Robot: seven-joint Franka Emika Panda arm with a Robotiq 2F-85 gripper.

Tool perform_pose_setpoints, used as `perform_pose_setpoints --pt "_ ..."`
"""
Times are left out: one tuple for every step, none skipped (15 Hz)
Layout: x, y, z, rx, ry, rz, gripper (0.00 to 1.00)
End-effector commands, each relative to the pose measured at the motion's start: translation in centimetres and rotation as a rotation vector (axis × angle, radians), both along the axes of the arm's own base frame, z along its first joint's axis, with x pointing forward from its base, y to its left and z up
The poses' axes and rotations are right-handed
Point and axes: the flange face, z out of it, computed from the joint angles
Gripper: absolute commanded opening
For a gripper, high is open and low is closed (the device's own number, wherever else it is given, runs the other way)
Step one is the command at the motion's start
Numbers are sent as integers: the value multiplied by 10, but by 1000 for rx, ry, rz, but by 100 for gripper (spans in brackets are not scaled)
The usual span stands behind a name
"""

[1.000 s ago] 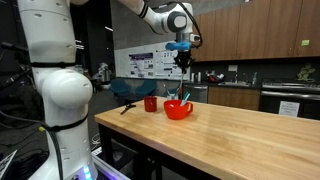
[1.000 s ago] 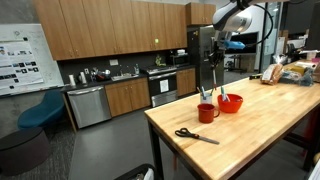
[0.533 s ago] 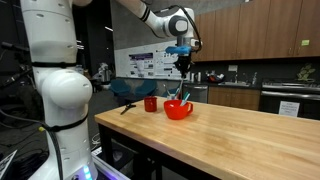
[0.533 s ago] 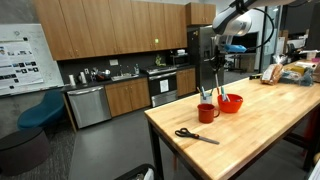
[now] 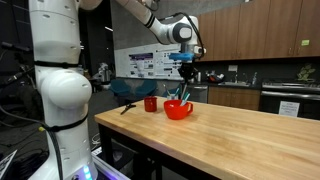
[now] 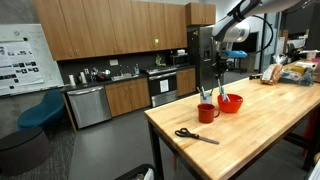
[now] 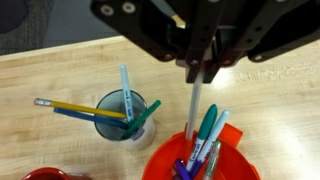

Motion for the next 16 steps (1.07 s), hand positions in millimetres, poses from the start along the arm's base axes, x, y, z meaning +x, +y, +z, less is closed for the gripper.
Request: perform_pose_setpoints --pt "6 -13 -13 -20 28 -43 2" --pt "7 -15 -18 -19 37 -50 2" --pt "8 -16 -22 -16 45 -55 2" --pt "9 -17 -27 -13 55 -59 2" --pt "9 -18 -31 -8 64 -60 2" --pt "10 -18 -36 -2 74 -60 2" --pt "10 -18 -40 0 83 -60 2" --pt "10 -18 -43 6 91 -59 2" --pt "10 -17 -47 8 98 -57 27" --pt "10 -16 -49 10 104 -55 36" --pt "10 -15 -50 12 106 -53 39" --pt "11 -13 -49 11 104 -49 45" --pt "12 -11 -46 11 96 -45 51" --pt "12 -9 -43 9 88 -40 57" --pt "13 -6 -40 6 77 -34 65" --pt "15 -1 -33 0 57 -22 71"
